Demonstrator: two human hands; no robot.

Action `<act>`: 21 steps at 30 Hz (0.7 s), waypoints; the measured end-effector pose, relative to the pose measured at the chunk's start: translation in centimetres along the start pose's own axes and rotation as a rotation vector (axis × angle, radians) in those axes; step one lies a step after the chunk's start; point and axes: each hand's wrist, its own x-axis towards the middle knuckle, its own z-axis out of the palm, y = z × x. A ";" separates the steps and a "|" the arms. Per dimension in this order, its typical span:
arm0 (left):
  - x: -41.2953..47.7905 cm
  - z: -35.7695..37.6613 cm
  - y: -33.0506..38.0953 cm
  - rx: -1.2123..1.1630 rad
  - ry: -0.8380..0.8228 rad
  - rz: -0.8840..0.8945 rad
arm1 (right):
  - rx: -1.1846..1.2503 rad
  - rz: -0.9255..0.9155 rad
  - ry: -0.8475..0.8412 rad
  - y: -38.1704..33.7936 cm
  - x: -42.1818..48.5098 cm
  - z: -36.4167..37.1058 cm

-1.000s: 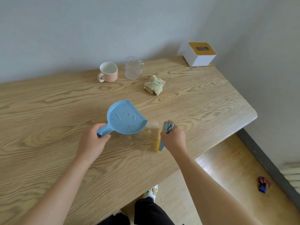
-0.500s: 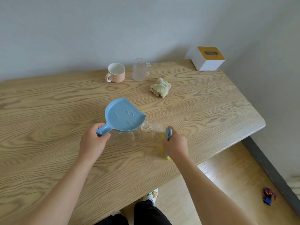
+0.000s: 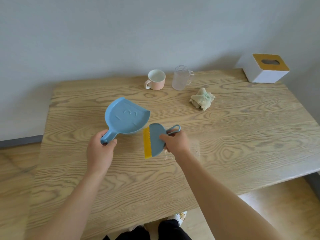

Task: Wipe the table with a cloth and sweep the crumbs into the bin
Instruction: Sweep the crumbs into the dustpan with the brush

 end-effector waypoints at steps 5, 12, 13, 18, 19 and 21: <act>0.0 -1.1 -0.7 -0.001 0.043 -0.031 | -0.079 0.006 -0.067 1.0 1.1 3.8; -0.2 -0.7 -1.6 -0.031 0.017 -0.053 | -0.241 0.059 0.219 2.6 3.0 -3.1; -0.3 -0.5 -1.7 -0.038 0.010 -0.058 | -0.228 0.060 0.254 2.6 3.0 -4.2; -0.9 -0.2 -1.4 -0.061 0.013 -0.072 | -0.069 0.025 0.092 1.7 1.5 -4.4; -0.9 -0.3 -1.4 -0.064 0.015 -0.069 | -0.072 0.027 0.024 1.8 1.1 -3.6; -1.1 -0.3 -1.2 -0.071 0.014 -0.067 | -0.120 0.035 -0.077 2.2 0.5 -2.0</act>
